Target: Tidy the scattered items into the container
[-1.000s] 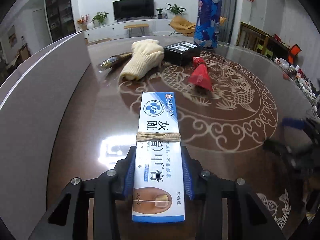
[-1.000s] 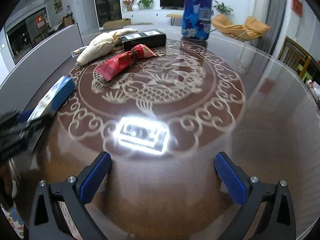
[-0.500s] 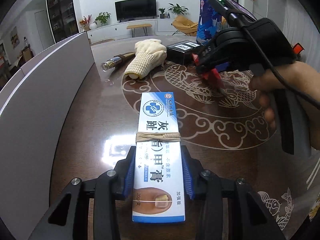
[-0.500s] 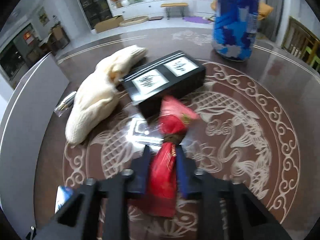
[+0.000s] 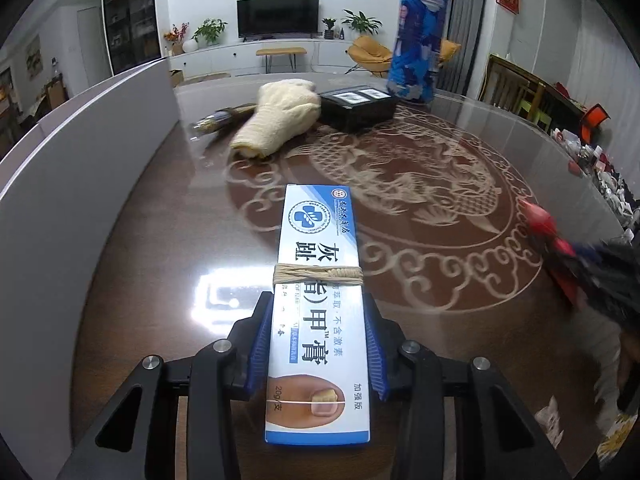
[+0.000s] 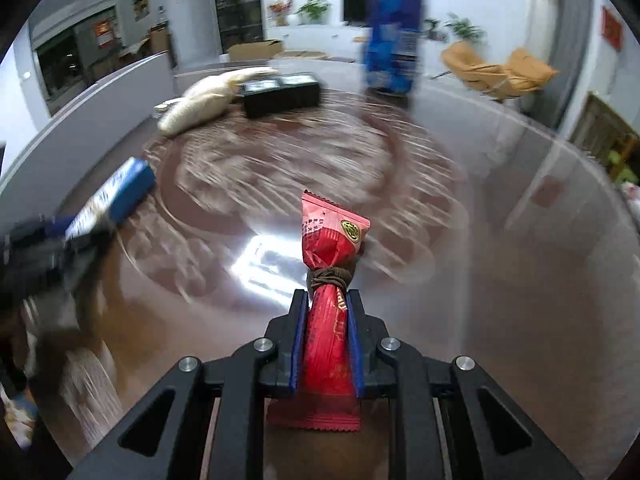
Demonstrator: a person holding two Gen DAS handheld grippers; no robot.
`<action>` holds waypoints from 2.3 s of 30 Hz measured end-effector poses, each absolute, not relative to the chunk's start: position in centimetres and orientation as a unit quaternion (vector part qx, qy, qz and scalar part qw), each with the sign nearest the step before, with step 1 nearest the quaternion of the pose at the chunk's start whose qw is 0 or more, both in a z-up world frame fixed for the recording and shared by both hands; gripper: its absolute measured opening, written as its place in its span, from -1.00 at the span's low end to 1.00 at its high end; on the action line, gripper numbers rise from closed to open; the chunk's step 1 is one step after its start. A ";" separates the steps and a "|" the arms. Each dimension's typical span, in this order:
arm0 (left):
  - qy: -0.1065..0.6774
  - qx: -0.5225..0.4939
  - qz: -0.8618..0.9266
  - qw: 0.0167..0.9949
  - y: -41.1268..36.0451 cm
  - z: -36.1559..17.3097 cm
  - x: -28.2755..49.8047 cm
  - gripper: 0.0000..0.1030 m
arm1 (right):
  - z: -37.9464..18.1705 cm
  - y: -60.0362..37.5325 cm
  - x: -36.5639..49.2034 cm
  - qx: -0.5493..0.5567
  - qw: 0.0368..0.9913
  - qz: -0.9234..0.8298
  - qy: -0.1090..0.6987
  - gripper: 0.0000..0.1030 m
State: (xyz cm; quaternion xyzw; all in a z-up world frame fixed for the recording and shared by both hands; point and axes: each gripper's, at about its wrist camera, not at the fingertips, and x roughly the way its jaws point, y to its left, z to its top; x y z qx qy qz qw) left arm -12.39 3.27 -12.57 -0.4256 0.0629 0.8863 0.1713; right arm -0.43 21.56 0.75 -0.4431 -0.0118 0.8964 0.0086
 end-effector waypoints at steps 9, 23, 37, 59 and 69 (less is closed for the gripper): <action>0.075 -0.445 0.881 0.139 6.4 -13.2 -16.2 0.95 | 0.6 23.6 -0.2 -0.434 0.033 0.900 0.010 -0.02; 0.078 -0.450 0.877 0.150 6.3 -13.7 -17.2 1.00 | 0.0 23.4 -0.8 -0.448 0.033 0.893 0.013 0.74; 0.078 -0.450 0.877 0.150 6.3 -13.6 -17.2 1.00 | -0.1 23.5 -1.0 -0.451 0.038 0.892 0.014 0.81; 0.078 -0.450 0.877 0.150 6.2 -13.6 -17.1 1.00 | -0.1 23.6 -1.1 -0.451 0.038 0.892 0.014 0.81; 0.078 -0.450 0.877 0.150 6.2 -13.7 -17.1 1.00 | -0.1 23.5 -1.2 -0.451 0.038 0.891 0.014 0.82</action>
